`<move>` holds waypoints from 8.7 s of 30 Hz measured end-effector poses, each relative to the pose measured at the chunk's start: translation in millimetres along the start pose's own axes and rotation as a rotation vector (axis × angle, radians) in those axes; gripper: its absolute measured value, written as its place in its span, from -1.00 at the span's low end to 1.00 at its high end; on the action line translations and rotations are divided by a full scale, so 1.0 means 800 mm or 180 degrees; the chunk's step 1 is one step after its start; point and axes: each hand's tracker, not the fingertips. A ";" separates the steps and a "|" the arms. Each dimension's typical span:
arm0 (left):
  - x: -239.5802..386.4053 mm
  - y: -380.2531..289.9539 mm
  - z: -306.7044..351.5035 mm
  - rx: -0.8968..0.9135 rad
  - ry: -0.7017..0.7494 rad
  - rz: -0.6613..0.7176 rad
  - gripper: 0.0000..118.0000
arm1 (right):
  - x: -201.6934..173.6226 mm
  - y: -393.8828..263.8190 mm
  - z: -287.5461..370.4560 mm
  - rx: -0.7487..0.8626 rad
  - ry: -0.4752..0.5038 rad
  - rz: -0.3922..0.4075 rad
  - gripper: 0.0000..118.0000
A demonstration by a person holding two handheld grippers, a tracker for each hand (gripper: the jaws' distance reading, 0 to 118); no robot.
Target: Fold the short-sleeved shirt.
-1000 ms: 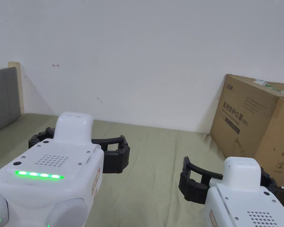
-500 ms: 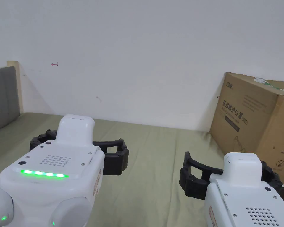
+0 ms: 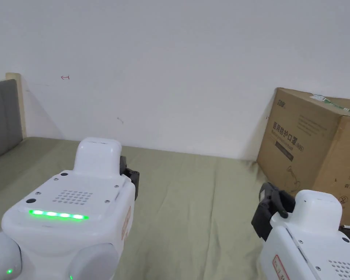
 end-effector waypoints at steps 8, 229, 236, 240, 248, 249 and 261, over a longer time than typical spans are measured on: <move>-0.016 0.003 0.001 -0.0024 0.0088 0.0116 -1.00 | -0.017 0.007 -0.002 0.0009 0.0072 0.0146 -1.00; -0.170 0.110 -0.612 -0.1677 0.0147 0.1484 -0.95 | 0.047 0.136 -0.675 -0.1227 0.0330 0.0440 -0.86; -0.191 0.156 -0.639 -0.1192 0.0221 0.1527 -0.95 | 0.011 0.190 -0.706 -0.0664 0.0254 0.0727 -0.85; -0.195 0.148 -0.640 -0.1094 0.0284 0.1594 -0.95 | -0.003 0.193 -0.719 -0.0557 0.0203 0.0850 -0.85; -0.204 0.077 -0.629 -0.1408 0.0279 0.1697 -0.95 | -0.007 0.136 -0.694 -0.0703 0.0351 0.0904 -0.85; -0.206 0.064 -0.623 -0.1503 0.0255 0.1675 -0.95 | -0.006 0.123 -0.683 -0.0737 0.0357 0.0901 -0.85; -0.257 -0.113 -0.412 -0.2233 0.0241 0.1800 -0.95 | 0.020 -0.079 -0.395 -0.1569 0.1069 0.0081 -0.85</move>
